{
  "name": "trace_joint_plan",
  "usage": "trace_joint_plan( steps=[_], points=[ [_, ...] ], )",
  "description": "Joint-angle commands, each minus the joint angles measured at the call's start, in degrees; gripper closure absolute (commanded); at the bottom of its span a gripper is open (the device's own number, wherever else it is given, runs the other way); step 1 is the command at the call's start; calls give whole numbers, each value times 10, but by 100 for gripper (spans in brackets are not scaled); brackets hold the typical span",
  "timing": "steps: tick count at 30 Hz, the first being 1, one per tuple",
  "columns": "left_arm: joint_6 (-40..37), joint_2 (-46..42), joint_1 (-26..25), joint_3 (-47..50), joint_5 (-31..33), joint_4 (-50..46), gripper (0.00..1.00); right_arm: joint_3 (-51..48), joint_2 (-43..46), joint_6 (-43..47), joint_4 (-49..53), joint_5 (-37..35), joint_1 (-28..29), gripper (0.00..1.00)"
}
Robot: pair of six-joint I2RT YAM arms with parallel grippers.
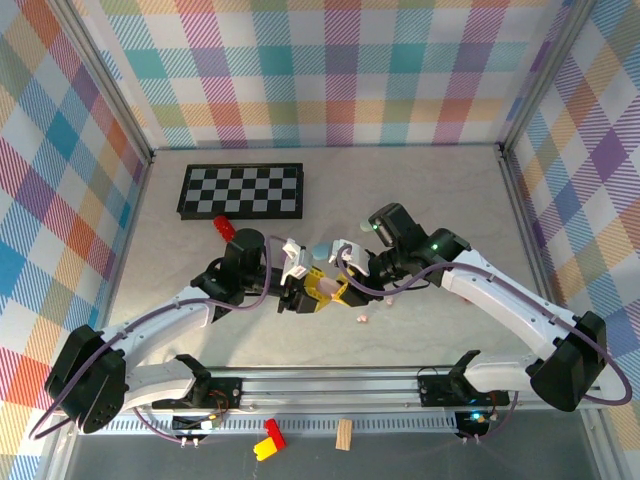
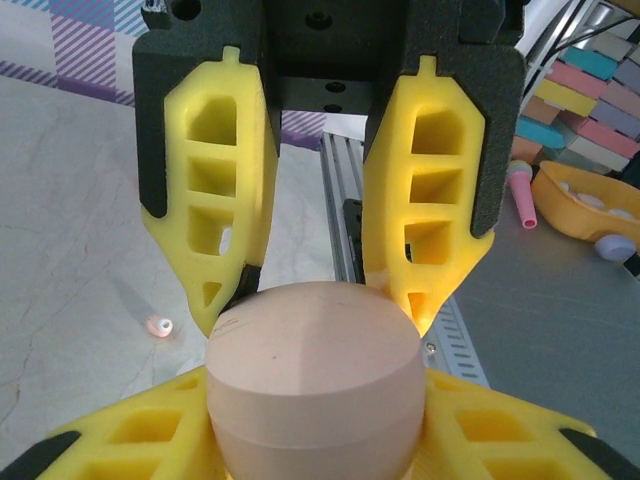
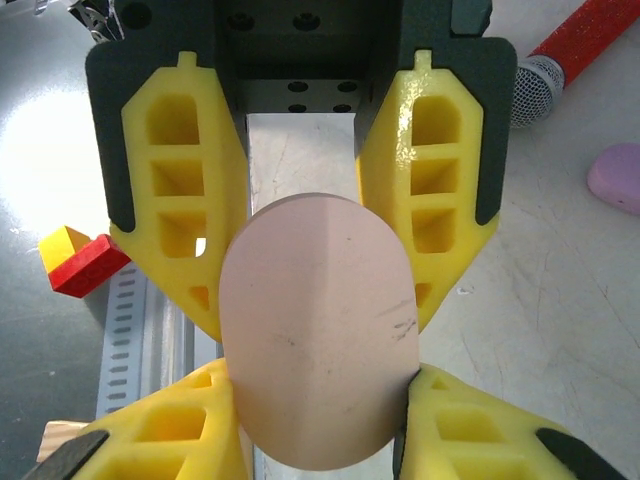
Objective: Insert the wireless bluetooth earbuds into the charging case
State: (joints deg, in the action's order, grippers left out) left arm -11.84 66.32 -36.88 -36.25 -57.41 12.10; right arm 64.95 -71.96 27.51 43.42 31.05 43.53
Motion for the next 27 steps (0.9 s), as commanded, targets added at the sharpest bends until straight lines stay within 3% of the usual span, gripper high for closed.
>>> trace_joint_plan(
  steps=[1,4,7,11,27],
  points=[
    [-6,1,-7,-18,-29,14,67,10,-5,12,-10,1,4,70],
    [-31,-7,-7,-14,-30,7,70,7,-1,6,-15,-2,4,68],
    [-53,-15,-7,-8,-25,-1,70,0,8,-11,-30,-22,4,55],
    [-73,-21,-7,-1,-23,-4,70,-12,25,-35,-59,-43,0,47],
    [-89,-27,-7,16,-15,10,70,-22,55,-90,-89,-56,-36,33]
  ],
)
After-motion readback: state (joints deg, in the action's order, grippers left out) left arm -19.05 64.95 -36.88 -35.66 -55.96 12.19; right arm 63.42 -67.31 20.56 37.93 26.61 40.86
